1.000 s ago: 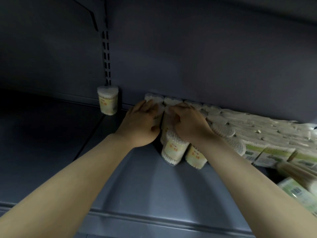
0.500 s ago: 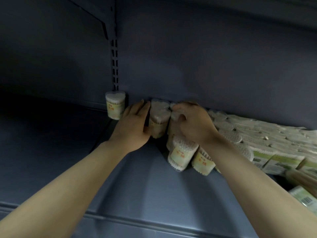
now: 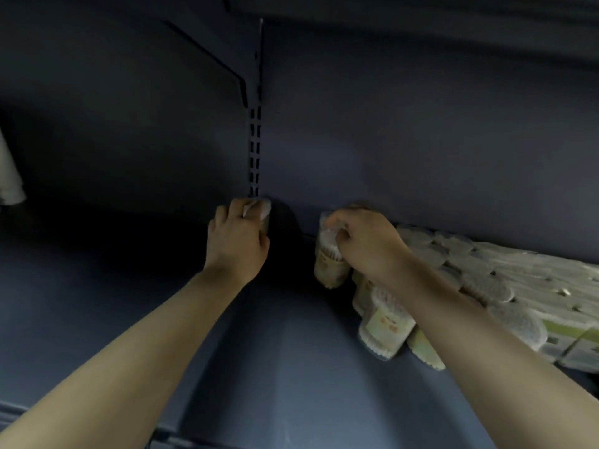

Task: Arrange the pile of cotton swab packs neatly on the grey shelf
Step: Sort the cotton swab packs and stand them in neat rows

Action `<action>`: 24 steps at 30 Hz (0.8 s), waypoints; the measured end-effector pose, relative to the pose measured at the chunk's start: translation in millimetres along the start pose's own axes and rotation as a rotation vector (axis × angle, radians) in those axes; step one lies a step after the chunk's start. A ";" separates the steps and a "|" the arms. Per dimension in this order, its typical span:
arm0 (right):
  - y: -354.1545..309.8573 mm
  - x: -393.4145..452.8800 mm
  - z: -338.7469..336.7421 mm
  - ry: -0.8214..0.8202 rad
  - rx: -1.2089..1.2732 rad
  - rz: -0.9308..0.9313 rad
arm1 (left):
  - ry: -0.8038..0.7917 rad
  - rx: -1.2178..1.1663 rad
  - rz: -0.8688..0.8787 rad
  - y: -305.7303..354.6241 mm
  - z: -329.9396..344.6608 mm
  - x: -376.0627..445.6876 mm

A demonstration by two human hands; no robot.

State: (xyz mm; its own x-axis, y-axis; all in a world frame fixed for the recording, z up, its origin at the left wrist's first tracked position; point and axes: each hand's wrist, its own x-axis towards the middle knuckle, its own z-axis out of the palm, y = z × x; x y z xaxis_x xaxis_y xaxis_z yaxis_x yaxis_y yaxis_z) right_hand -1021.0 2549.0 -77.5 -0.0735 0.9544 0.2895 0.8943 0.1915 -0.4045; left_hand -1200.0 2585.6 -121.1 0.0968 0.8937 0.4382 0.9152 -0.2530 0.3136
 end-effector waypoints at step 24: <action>-13.9 -3.5 5.1 -0.031 -0.077 -0.047 | 0.031 -0.306 -0.073 15.7 -9.3 -13.7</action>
State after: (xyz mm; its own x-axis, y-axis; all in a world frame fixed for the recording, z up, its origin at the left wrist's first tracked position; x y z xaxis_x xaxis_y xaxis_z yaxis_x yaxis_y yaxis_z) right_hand -1035.4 2544.1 -77.4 -0.1291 0.9515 0.2793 0.9207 0.2196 -0.3225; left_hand -1190.7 2566.0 -114.3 0.0189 0.9030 0.4293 0.7590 -0.2925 0.5817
